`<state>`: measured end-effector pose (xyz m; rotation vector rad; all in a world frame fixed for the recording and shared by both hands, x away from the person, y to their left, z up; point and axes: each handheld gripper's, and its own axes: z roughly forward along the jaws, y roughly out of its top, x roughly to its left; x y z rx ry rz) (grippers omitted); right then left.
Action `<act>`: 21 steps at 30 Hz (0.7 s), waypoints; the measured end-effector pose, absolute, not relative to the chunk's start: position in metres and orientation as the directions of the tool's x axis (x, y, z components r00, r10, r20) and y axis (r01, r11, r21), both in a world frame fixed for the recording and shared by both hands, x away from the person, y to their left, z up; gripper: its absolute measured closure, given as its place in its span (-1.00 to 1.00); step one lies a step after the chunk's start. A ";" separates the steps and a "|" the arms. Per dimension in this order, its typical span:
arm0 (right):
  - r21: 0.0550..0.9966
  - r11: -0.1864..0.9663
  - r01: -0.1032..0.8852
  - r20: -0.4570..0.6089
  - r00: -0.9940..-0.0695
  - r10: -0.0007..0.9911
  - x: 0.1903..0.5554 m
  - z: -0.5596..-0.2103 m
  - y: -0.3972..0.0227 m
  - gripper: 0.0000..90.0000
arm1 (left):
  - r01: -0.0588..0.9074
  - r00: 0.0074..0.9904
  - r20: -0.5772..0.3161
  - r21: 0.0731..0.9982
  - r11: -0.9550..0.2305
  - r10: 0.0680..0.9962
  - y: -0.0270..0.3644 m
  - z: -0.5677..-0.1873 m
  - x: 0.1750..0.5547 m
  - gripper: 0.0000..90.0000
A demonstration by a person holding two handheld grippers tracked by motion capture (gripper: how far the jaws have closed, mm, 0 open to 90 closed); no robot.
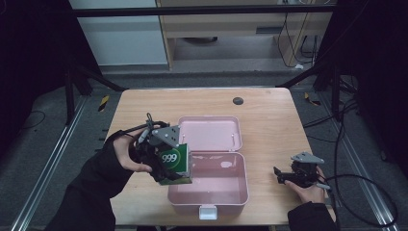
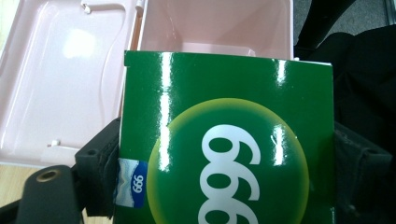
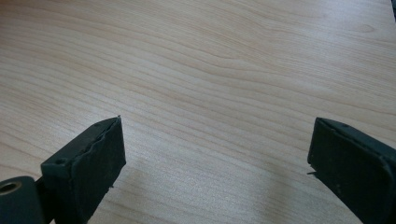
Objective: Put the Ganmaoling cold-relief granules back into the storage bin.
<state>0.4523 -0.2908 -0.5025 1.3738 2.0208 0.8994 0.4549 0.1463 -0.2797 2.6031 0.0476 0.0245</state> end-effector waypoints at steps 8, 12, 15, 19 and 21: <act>0.768 0.264 0.584 -0.062 -0.342 0.938 0.452 -0.503 -0.290 -0.90 | 0.016 1.000 0.007 0.517 -0.856 0.022 0.136 -0.280 0.456 -0.68; 0.768 0.263 0.583 -0.062 -0.341 0.938 0.452 -0.503 -0.290 -0.90 | 0.008 1.000 0.009 0.517 -0.856 0.015 0.130 -0.281 0.457 -0.68; 0.768 0.266 0.582 -0.064 -0.343 0.937 0.452 -0.503 -0.290 -0.90 | 0.004 1.000 0.009 0.520 -0.854 0.010 0.126 -0.282 0.457 -0.68; 0.769 0.263 0.582 -0.063 -0.342 0.938 0.452 -0.503 -0.290 -0.91 | -0.001 1.000 0.009 0.523 -0.852 0.004 0.121 -0.284 0.457 -0.68; 0.769 0.267 0.581 -0.065 -0.344 0.937 0.452 -0.503 -0.290 -0.91 | -0.005 1.000 0.010 0.522 -0.853 0.000 0.119 -0.285 0.457 -0.68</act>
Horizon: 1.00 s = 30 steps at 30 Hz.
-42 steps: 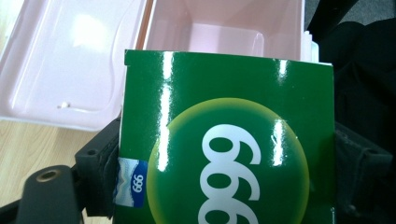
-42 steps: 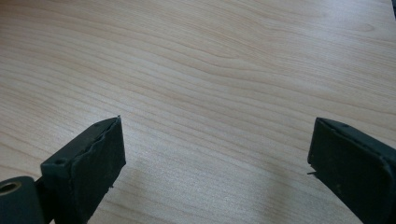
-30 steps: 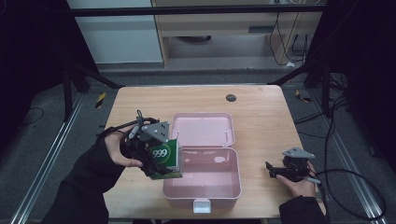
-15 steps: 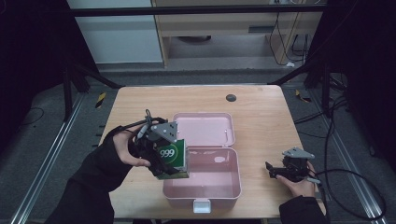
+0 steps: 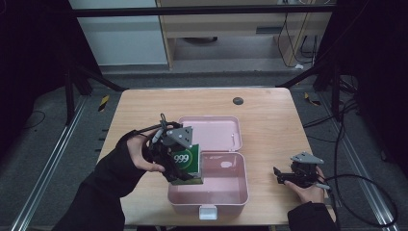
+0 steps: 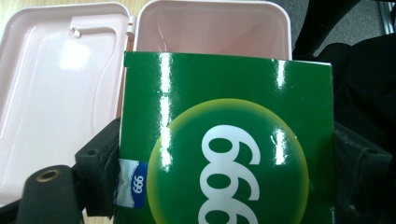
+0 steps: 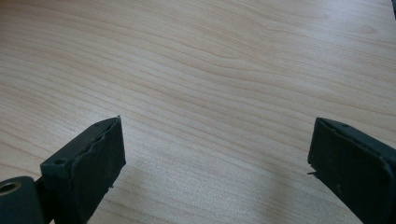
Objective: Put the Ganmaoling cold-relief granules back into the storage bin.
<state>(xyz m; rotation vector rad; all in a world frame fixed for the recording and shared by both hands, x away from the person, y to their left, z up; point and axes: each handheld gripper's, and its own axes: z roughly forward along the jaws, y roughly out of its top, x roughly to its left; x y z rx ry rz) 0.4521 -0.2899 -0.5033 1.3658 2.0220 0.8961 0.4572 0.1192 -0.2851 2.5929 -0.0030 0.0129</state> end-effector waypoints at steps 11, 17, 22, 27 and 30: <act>0.767 0.273 0.580 -0.069 -0.348 0.935 0.452 -0.504 -0.290 -0.91 | -0.006 1.000 -0.004 0.506 -0.862 -0.009 0.113 -0.298 0.459 -0.68; 0.765 0.277 0.582 -0.073 -0.349 0.934 0.452 -0.504 -0.289 -0.91 | -0.007 1.000 -0.009 0.490 -0.872 -0.014 0.111 -0.306 0.461 -0.68; 0.765 0.285 0.577 -0.081 -0.352 0.933 0.453 -0.505 -0.289 -0.91 | -0.005 1.000 -0.012 0.483 -0.875 -0.012 0.110 -0.313 0.463 -0.68; 0.765 0.287 0.577 -0.083 -0.353 0.932 0.453 -0.506 -0.289 -0.91 | -0.002 1.000 -0.015 0.471 -0.882 -0.010 0.108 -0.321 0.465 -0.68; 0.764 0.288 0.577 -0.084 -0.354 0.931 0.453 -0.506 -0.289 -0.91 | 0.001 1.000 -0.022 0.466 -0.885 -0.010 0.108 -0.326 0.467 -0.68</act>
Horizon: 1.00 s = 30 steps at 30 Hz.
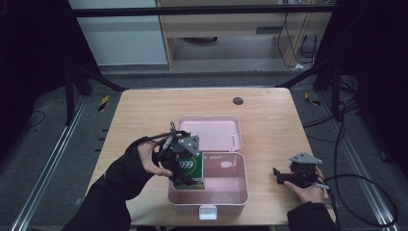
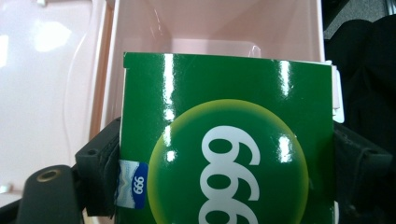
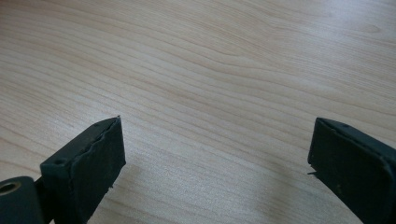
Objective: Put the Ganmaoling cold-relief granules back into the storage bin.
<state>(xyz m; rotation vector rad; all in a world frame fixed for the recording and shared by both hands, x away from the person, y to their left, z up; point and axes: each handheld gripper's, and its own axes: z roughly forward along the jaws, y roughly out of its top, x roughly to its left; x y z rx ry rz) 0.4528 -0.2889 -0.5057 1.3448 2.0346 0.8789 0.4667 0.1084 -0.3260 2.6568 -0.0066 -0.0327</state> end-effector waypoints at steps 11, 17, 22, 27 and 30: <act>0.762 0.292 0.577 -0.087 -0.356 0.930 0.453 -0.506 -0.288 -0.91 | 0.019 0.999 -0.047 0.445 -0.895 -0.002 0.109 -0.344 0.471 -0.68; 0.760 0.295 0.579 -0.088 -0.358 0.930 0.453 -0.506 -0.288 -0.91 | 0.023 0.999 -0.053 0.442 -0.897 -0.001 0.109 -0.353 0.472 -0.68; 0.760 0.297 0.579 -0.089 -0.360 0.929 0.453 -0.507 -0.288 -0.91 | 0.022 0.998 -0.057 0.431 -0.902 -0.003 0.110 -0.360 0.474 -0.68; 0.759 0.297 0.579 -0.088 -0.361 0.928 0.453 -0.507 -0.288 -0.91 | 0.031 0.998 -0.065 0.424 -0.905 0.004 0.110 -0.368 0.474 -0.68; 0.759 0.298 0.579 -0.089 -0.361 0.928 0.453 -0.507 -0.287 -0.91 | 0.033 0.997 -0.072 0.421 -0.907 0.003 0.109 -0.371 0.475 -0.68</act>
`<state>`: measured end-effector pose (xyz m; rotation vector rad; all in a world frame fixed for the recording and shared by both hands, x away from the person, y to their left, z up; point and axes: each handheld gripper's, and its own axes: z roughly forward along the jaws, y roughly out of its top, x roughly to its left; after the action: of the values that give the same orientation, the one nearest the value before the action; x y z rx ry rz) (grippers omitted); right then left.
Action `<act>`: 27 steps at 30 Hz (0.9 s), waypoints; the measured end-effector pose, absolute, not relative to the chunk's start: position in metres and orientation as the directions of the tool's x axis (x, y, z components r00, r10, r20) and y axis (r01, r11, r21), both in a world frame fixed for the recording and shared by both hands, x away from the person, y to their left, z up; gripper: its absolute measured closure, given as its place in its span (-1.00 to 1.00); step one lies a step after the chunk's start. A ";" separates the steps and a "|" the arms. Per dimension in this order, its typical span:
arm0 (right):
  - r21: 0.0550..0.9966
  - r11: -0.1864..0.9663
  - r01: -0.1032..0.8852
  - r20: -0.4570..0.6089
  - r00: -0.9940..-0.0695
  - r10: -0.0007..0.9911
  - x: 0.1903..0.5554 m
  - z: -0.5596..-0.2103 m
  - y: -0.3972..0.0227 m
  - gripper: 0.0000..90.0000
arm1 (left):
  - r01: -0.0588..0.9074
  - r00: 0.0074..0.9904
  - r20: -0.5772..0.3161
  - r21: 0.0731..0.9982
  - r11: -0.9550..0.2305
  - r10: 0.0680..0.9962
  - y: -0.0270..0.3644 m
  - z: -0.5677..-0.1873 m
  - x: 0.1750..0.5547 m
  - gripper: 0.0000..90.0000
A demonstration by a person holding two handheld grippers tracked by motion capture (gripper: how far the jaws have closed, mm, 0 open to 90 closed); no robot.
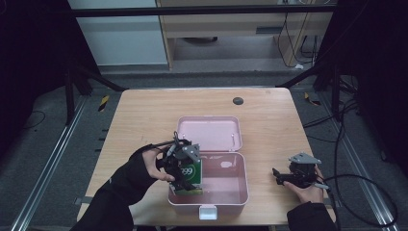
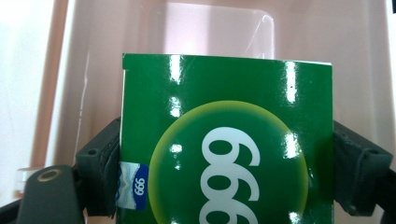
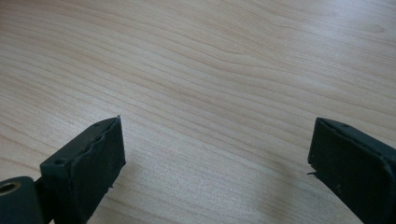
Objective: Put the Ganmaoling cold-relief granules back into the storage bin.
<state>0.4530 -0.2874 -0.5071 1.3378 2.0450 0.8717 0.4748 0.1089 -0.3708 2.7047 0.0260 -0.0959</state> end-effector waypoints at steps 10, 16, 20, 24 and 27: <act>0.756 0.299 0.583 -0.087 -0.363 0.928 0.453 -0.507 -0.287 -0.91 | 0.022 0.998 -0.070 0.397 -0.917 -0.006 0.107 -0.380 0.476 -0.68; 0.755 0.302 0.582 -0.089 -0.365 0.927 0.453 -0.508 -0.287 -0.92 | 0.014 0.998 -0.060 0.391 -0.920 -0.010 0.106 -0.385 0.475 -0.69; 0.752 0.305 0.584 -0.091 -0.366 0.926 0.453 -0.508 -0.287 -0.92 | 0.003 0.999 -0.051 0.385 -0.923 -0.018 0.106 -0.388 0.475 -0.69; 0.752 0.303 0.585 -0.087 -0.367 0.926 0.453 -0.508 -0.287 -0.93 | -0.011 0.999 -0.038 0.366 -0.931 -0.027 0.103 -0.391 0.473 -0.70; 0.751 0.305 0.586 -0.088 -0.369 0.925 0.453 -0.508 -0.287 -0.93 | -0.021 0.999 -0.032 0.346 -0.938 -0.034 0.101 -0.394 0.473 -0.71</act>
<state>0.4532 -0.2867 -0.5078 1.3375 2.0613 0.8648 0.4729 0.1014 -0.3944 2.7877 -0.0394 -0.0530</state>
